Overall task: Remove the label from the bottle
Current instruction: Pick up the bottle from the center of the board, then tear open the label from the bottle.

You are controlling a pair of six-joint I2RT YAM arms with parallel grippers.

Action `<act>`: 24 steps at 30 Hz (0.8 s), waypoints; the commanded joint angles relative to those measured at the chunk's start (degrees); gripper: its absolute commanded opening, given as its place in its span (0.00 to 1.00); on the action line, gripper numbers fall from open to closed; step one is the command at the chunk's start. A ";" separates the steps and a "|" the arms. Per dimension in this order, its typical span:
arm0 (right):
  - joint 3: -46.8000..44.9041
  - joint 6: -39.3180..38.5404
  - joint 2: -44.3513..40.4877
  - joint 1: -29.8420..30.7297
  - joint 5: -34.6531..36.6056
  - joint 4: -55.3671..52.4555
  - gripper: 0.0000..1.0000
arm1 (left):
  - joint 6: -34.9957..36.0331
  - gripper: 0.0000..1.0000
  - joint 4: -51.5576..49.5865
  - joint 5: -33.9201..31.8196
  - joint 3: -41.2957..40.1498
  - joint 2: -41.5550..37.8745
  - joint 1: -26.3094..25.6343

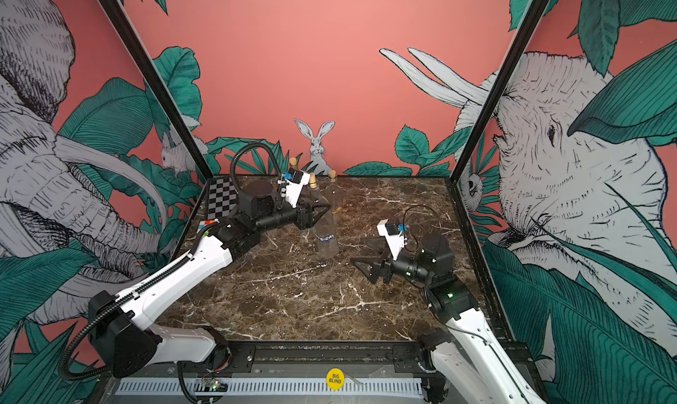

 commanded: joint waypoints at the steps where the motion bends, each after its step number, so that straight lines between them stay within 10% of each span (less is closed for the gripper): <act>1: 1.99 -4.25 1.63 2.26 5.04 -0.70 0.80 | -5.95 0.00 -1.15 -2.16 2.59 -1.91 0.32; 24: 7.04 1.85 20.36 11.60 10.10 11.78 0.53 | -11.41 0.00 -9.39 -11.09 4.12 -5.17 -0.51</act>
